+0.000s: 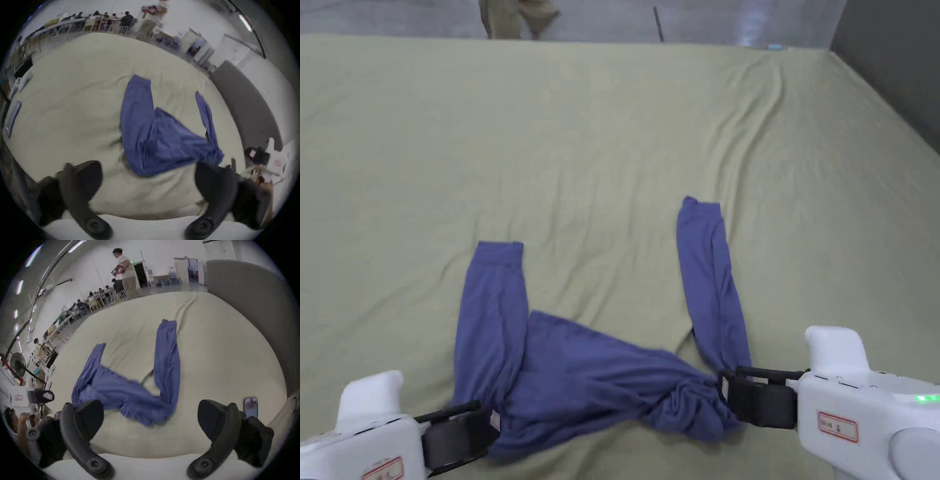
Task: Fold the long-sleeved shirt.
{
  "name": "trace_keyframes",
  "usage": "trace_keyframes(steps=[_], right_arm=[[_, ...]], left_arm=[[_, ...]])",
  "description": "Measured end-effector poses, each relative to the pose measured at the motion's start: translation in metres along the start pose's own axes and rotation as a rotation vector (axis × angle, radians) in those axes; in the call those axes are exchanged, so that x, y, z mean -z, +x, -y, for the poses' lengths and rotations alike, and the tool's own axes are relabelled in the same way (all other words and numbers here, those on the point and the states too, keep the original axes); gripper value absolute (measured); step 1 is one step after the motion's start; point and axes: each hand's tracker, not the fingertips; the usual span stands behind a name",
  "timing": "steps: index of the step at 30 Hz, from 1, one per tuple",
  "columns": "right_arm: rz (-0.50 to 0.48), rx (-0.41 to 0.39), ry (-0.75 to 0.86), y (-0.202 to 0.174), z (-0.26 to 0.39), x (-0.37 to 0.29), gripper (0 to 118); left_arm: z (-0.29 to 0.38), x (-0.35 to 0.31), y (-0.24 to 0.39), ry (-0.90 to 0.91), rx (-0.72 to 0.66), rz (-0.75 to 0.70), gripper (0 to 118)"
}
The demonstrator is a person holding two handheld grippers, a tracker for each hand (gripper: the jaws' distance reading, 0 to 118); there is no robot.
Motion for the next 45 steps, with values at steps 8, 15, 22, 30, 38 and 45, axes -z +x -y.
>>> trace_keyframes(steps=[8,15,22,30,38,45], right_arm=[[-0.091,-0.002,-0.161,-0.030,0.059,0.025,2],[-0.097,-0.036,-0.150,-0.040,0.045,0.033,2],[-0.099,-0.017,-0.177,-0.034,0.039,0.043,2],[0.018,0.121,-0.185,0.013,0.002,0.055,2],[-0.108,0.472,-0.301,0.080,-0.056,0.133,116],[0.158,0.058,-0.264,0.022,-0.053,0.149,11]], left_arm=[[0.006,0.029,0.045,-0.095,0.029,0.133,0],[-0.116,0.112,0.092,-0.092,0.185,-0.063,117],[-0.140,0.235,0.105,-0.253,0.198,-0.087,106],[-0.136,0.202,0.084,-0.178,0.124,-0.047,0],[-0.130,0.158,0.075,-0.136,-0.005,0.083,0],[-0.137,0.105,0.068,-0.015,-0.088,0.162,0]])
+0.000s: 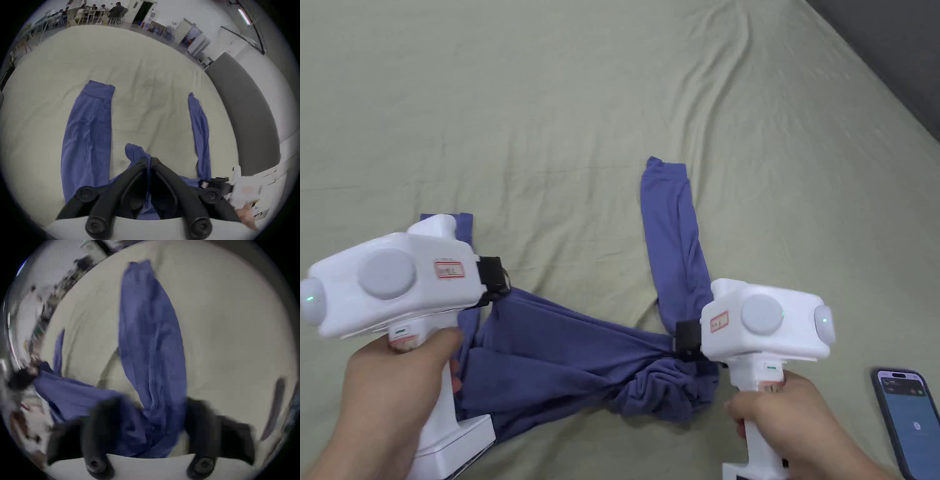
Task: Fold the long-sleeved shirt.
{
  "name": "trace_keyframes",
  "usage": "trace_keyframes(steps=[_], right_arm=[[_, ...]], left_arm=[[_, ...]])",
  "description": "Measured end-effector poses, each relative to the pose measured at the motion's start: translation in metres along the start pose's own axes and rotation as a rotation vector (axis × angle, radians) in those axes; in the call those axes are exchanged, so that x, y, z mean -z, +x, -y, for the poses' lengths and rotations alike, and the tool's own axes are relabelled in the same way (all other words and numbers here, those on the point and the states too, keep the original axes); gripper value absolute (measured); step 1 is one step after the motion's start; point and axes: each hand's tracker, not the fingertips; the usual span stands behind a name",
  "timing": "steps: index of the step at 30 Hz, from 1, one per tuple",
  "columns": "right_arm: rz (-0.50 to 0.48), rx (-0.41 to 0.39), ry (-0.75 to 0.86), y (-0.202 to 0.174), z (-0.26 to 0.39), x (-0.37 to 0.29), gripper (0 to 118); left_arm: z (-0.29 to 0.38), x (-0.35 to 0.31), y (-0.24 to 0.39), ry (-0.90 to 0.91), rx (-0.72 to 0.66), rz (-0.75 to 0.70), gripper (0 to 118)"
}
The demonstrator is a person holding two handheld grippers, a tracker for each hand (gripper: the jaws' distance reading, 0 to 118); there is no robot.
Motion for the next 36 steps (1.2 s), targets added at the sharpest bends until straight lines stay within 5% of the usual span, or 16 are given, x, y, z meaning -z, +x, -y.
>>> trace_keyframes(steps=[2,6,13,22,33,36], right_arm=[[-0.149,0.026,0.024,-0.004,0.007,-0.012,11],[-0.215,0.070,0.149,-0.001,-0.003,-0.059,11],[-0.333,-0.079,0.452,-0.013,-0.129,-0.223,11],[-0.180,-0.387,0.790,-0.081,-0.317,-0.423,11],[0.077,-0.439,0.912,-0.121,-0.476,-0.524,11],[0.077,-0.453,0.928,-0.127,-0.493,-0.528,11]], left_arm=[[0.003,-0.017,0.001,0.033,-0.059,0.054,0],[-0.010,-0.056,0.004,0.131,-0.097,0.126,0],[-0.131,-0.157,0.052,0.434,-0.022,0.233,0],[-0.321,-0.286,0.146,0.787,0.104,0.241,0],[-0.483,-0.323,0.234,0.864,0.288,0.055,0],[-0.492,-0.324,0.241,0.886,0.263,0.073,0]])
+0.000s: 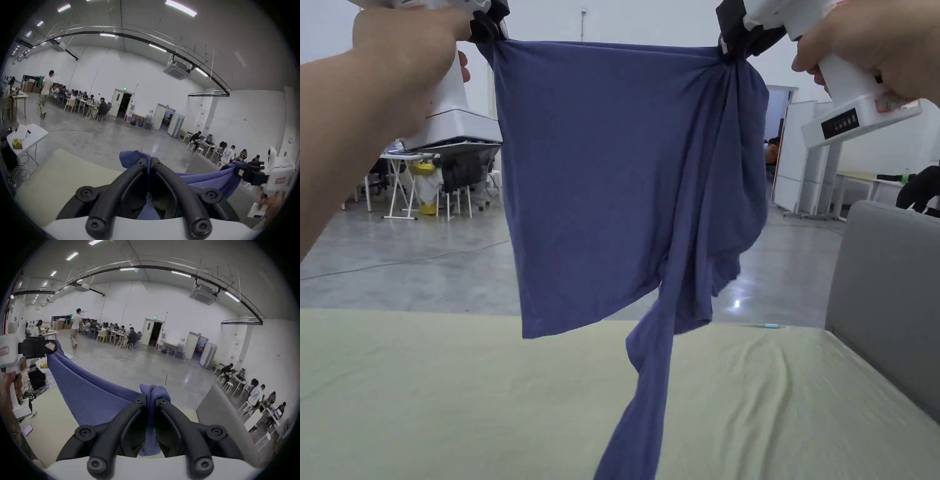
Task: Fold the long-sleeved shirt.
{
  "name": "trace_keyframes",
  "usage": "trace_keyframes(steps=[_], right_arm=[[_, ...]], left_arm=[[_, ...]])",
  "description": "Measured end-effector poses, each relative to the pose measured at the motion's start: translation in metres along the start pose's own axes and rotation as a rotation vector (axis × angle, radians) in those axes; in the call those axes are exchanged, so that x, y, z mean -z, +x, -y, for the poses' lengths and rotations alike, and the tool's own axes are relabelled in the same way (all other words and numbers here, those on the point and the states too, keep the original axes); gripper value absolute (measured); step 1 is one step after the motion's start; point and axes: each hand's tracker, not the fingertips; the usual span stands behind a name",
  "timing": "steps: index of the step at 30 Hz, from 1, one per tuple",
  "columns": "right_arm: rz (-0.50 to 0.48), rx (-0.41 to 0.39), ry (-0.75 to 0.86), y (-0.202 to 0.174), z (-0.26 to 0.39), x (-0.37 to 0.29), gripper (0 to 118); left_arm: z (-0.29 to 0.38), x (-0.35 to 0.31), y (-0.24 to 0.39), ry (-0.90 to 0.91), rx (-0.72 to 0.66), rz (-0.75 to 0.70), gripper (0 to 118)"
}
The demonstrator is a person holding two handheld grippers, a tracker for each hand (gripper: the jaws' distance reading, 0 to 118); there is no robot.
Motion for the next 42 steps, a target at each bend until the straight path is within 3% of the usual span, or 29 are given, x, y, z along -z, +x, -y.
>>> trace_keyframes(steps=[6,10,13,18,22,26,30,32,33,39,42], right_arm=[[-0.082,-0.059,-0.152,-0.018,0.068,0.056,11],[-0.177,-0.099,-0.285,-0.054,0.188,0.094,11],[-0.244,-0.019,-0.395,-0.079,0.292,0.112,11],[-0.327,0.113,-0.521,-0.131,0.459,0.096,11],[-0.364,0.206,-0.575,-0.168,0.543,0.053,11],[-0.355,0.176,-0.563,-0.204,0.587,-0.012,11],[-0.356,0.196,-0.536,-0.231,0.610,-0.083,11],[-0.376,0.131,-0.534,-0.244,0.618,-0.116,11],[-0.371,0.138,-0.537,-0.250,0.624,-0.133,11],[-0.390,0.084,-0.647,-0.289,0.665,-0.209,11],[-0.405,0.109,-0.701,-0.300,0.684,-0.228,11]], left_arm=[[0.066,0.015,-0.027,-0.103,0.062,-0.013,0],[0.167,0.018,-0.059,-0.249,0.119,-0.016,0],[0.255,0.007,-0.086,-0.380,0.144,0.001,0],[0.406,-0.051,-0.130,-0.581,0.032,-0.040,0],[0.505,-0.123,-0.157,-0.667,0.020,-0.075,0],[0.553,-0.190,-0.185,-0.711,-0.156,-0.124,0],[0.568,-0.262,-0.196,-0.707,-0.164,-0.125,0],[0.571,-0.294,-0.197,-0.750,-0.179,-0.133,0],[0.574,-0.309,-0.198,-0.765,-0.181,-0.138,0],[0.602,-0.377,-0.188,-0.869,-0.172,-0.182,0],[0.619,-0.393,-0.188,-0.936,-0.174,-0.210,0]])
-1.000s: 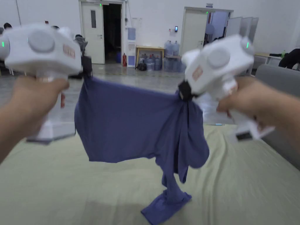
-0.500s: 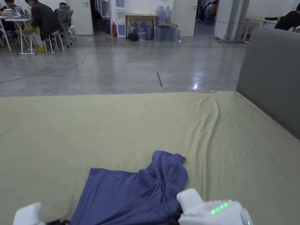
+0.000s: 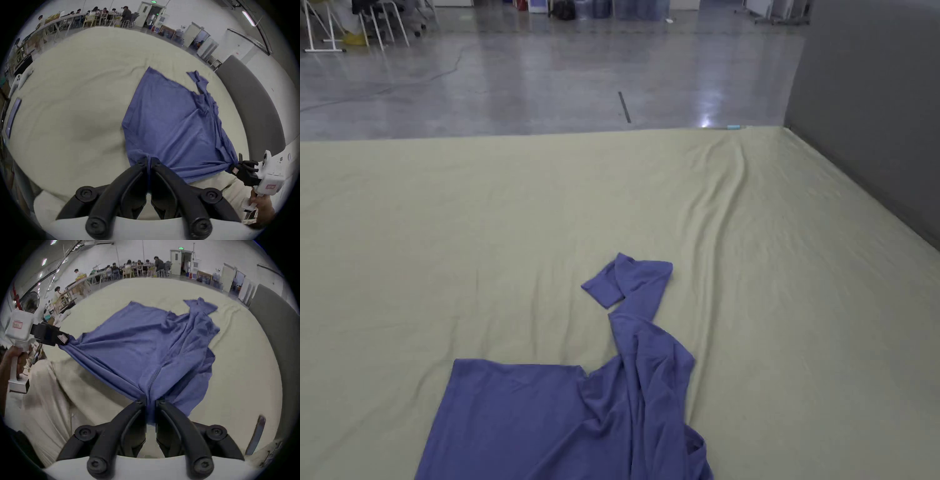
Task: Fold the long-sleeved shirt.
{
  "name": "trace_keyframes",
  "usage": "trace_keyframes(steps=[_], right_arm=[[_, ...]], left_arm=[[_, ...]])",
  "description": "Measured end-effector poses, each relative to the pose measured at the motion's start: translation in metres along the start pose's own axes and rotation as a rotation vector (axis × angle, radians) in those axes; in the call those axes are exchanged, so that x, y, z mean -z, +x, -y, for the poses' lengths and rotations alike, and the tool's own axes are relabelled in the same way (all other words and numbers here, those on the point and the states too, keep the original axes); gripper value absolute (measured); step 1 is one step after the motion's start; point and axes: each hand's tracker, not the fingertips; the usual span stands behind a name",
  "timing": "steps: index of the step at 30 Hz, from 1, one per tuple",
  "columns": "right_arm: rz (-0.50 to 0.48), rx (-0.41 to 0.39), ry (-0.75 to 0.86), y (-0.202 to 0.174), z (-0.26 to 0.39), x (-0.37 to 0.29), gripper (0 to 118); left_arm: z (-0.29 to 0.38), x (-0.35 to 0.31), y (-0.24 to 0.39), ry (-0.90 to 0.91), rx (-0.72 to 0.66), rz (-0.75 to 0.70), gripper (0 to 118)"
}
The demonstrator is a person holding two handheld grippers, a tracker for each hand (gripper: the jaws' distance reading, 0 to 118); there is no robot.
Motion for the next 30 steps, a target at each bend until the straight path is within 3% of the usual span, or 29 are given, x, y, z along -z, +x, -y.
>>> trace_keyframes(steps=[6,7,8,9,10,11,12,13,16,19,20,21,22,25,26,30], right_arm=[[0.004,0.049,-0.047,-0.001,0.020,0.023,14],[-0.027,0.078,-0.094,0.003,0.021,0.035,37],[-0.053,0.105,-0.142,0.008,0.020,0.045,68],[-0.158,0.187,-0.120,0.012,0.016,0.046,89],[-0.237,0.248,-0.105,0.015,0.009,0.041,103],[-0.241,0.252,-0.118,0.013,0.000,0.032,113],[-0.177,0.217,-0.094,0.012,-0.007,0.018,114],[-0.113,0.167,-0.026,0.012,-0.013,0.001,114],[-0.097,0.087,0.112,0.013,-0.019,-0.042,115],[-0.067,0.142,0.074,0.015,-0.013,-0.049,114],[-0.052,0.172,0.052,0.015,-0.009,-0.046,89],[-0.046,0.190,0.045,0.015,-0.004,-0.040,37],[-0.059,0.208,-0.006,0.015,0.001,-0.029,2],[-0.137,0.309,-0.067,0.020,0.010,-0.013,2],[-0.150,0.338,-0.072,0.021,0.011,-0.011,2],[-0.170,0.297,-0.067,0.020,0.005,-0.009,2]], left_arm=[[0.014,0.017,-0.006,-0.059,-0.046,-0.014,0],[0.014,0.024,-0.004,-0.068,-0.045,-0.030,1],[0.013,0.031,-0.002,-0.085,-0.047,-0.044,19],[0.013,0.038,-0.002,-0.117,-0.053,-0.058,73],[0.013,0.037,0.001,-0.118,-0.065,-0.077,118],[0.012,0.035,0.003,-0.113,-0.087,-0.093,118],[0.016,0.024,0.006,-0.151,-0.086,-0.019,118],[0.015,0.014,0.008,-0.015,-0.091,0.038,118],[0.021,0.000,0.019,0.020,-0.049,0.014,118],[0.020,-0.007,0.042,-0.095,-0.016,0.047,118],[0.024,-0.007,0.049,-0.090,-0.009,0.025,88],[0.030,-0.001,0.052,-0.082,0.015,0.013,17],[0.034,0.003,0.058,-0.067,0.011,0.001,0],[0.017,0.017,0.065,-0.124,-0.014,0.101,0],[0.002,0.021,0.066,-0.104,-0.009,0.066,0],[-0.089,0.044,0.077,0.052,0.047,0.008,4]])
